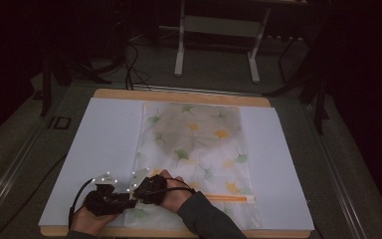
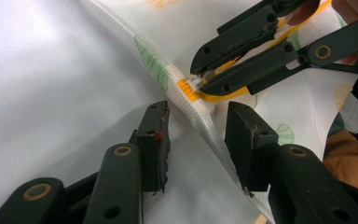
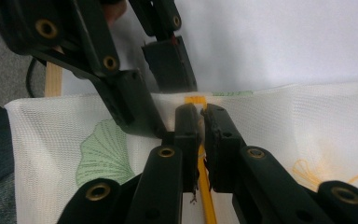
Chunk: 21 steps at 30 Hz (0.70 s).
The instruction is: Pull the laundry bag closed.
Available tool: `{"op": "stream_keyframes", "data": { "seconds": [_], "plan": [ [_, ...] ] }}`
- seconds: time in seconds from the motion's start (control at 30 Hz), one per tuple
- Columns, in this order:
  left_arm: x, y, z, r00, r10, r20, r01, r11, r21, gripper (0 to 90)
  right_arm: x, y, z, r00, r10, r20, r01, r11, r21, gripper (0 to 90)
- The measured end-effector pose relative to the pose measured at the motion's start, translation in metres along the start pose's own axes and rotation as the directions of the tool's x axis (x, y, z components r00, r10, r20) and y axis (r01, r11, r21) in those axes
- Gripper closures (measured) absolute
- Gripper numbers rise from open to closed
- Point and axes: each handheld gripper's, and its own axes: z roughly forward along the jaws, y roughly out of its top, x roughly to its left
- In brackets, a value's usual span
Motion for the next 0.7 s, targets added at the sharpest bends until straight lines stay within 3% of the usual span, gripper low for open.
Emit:
{"op": "stream_keyframes", "data": {
  "seconds": [0.4, 0.7],
  "plan": [
    [0.0031, 0.0020, 0.0039, 0.9991, -0.004, 0.042, 0.004, 1.0000, -0.002, 74.3, -0.0012, -0.0025, -0.0012, 1.0000, 0.000, -0.007, 0.000, 1.000, -0.003, 84.4],
    [0.0014, 0.0020, 0.0050, 0.9995, 0.008, 0.029, -0.009, 0.9999, 0.009, 84.7, -0.0028, -0.0076, -0.0002, 0.9998, -0.002, -0.019, 0.002, 1.000, -0.001, 84.4]
  ]
}}
